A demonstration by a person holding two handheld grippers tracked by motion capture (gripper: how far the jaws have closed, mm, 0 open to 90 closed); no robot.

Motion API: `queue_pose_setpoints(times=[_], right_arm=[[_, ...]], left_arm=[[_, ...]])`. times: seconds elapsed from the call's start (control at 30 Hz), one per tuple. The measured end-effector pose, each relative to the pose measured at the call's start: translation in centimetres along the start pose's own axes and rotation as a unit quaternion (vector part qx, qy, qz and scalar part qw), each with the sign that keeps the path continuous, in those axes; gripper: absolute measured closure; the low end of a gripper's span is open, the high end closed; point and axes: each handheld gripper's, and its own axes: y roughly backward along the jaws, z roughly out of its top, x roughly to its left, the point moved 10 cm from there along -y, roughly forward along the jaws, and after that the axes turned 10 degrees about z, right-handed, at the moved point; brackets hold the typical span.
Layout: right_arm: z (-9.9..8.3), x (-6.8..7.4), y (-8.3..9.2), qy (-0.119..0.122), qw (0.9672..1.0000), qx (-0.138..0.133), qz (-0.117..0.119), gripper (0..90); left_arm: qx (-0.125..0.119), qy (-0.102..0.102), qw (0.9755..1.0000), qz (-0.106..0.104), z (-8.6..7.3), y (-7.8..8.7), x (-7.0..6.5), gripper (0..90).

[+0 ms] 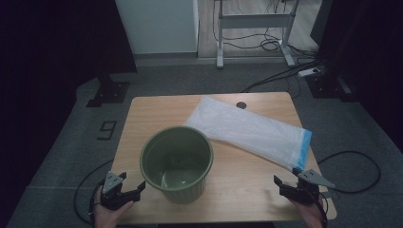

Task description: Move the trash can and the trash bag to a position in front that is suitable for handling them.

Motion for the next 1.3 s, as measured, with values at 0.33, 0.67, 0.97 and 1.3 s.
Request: queue_pose_setpoints(times=[0.33,0.67,0.97,1.3], right_arm=[[0.3,-0.6,-0.1,0.012,0.9999,0.000,-0.002,16.1],[0.7,-1.2,-0.3,0.016,0.9999,-0.005,-0.004,16.4],[0.4,-1.5,-0.1,0.013,0.9999,-0.003,-0.011,16.7],[0.3,-1.5,0.9,0.015,0.9998,-0.013,-0.009,16.9]], left_arm=[[-0.038,-0.050,0.9953,-0.074,0.4,2.9,-2.6,13.9],[-0.071,-0.106,0.9763,-0.175,2.0,3.8,-8.0,13.2],[-0.073,-0.111,0.9752,-0.177,3.1,2.0,-8.8,13.2],[-0.060,-0.131,0.9722,-0.184,4.6,-0.9,-11.6,13.7]])
